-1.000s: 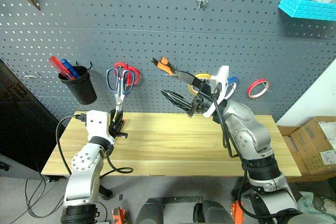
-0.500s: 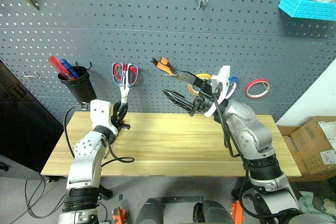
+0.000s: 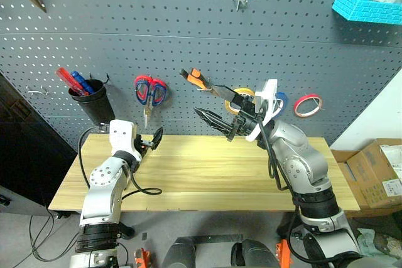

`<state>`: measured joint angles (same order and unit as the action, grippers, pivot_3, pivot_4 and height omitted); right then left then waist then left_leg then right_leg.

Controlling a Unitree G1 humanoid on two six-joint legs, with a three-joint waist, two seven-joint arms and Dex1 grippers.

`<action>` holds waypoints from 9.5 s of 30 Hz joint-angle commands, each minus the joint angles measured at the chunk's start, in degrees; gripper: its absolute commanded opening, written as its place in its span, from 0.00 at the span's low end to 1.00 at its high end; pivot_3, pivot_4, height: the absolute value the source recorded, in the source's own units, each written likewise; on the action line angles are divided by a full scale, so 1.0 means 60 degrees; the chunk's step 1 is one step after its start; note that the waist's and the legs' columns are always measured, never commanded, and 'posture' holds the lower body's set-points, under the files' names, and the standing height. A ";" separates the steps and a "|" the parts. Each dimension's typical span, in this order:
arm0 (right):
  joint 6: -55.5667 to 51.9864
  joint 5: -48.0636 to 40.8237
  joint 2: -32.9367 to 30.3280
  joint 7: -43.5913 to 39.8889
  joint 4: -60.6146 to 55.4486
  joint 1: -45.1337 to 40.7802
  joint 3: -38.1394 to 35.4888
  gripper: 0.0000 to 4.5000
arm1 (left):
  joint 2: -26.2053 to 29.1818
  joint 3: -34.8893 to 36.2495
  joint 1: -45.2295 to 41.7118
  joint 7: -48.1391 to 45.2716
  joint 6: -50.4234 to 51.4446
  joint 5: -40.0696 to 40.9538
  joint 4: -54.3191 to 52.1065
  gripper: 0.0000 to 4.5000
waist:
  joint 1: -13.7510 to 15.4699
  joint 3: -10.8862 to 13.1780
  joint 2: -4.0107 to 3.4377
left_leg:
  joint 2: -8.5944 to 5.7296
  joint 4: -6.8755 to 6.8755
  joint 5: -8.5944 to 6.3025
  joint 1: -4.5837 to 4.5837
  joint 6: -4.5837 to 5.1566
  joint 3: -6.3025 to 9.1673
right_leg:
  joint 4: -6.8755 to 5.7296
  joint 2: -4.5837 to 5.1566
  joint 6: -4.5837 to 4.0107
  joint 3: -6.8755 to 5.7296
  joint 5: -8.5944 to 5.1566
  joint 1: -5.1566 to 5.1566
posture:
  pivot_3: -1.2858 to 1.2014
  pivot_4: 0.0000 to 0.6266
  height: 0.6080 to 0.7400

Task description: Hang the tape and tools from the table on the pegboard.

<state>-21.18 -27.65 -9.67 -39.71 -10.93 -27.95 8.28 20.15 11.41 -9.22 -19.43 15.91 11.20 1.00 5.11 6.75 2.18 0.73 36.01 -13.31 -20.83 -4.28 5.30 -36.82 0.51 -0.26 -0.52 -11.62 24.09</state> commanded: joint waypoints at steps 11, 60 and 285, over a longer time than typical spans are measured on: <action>0.0450 0.2123 0.0508 0.0250 0.0940 -0.0395 0.1859 1.00 | 0.1496 0.0397 -0.0348 0.0532 0.2075 -0.0450 0.0292 1.00 | -0.0225 0.0391 -0.0106 | 0.0009 0.0000 -0.0001 0.0005 0.0000 0.0014 | -0.0009 0.0001 -0.0015 -0.0013 -0.0013 0.0009 | 0.60 0.27 1.00; -0.2484 0.0685 0.0017 0.0913 -0.1444 0.0436 0.0621 1.00 | 0.2392 0.0609 -0.1879 -0.0269 0.2213 -0.0310 0.3856 1.00 | -0.0844 0.2640 -0.0056 | 0.0012 -0.0001 -0.0012 -0.0355 0.0002 0.0034 | -0.0049 0.0059 0.0074 -0.0013 -0.0027 0.0345 | 0.57 0.72 1.00; -0.0368 0.4578 -0.0112 0.5168 0.0909 0.2550 -0.0821 1.00 | -0.1103 -0.0281 -0.0579 0.2553 0.2529 -0.0282 -0.0949 0.99 | -0.0629 -0.0228 -0.0047 | -0.0003 0.0005 -0.0036 0.0007 0.0085 -0.0121 | 0.0138 0.0068 0.0075 0.0015 0.0002 -0.0096 | 0.56 0.05 1.00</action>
<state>-24.54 -0.56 -10.26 -8.78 -4.16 -11.47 3.57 13.61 10.24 -11.77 -4.19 31.10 9.98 -3.18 1.33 5.38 1.90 0.71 36.04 -13.53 -20.79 -3.77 4.58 -36.00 0.92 0.19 -0.44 -11.61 23.51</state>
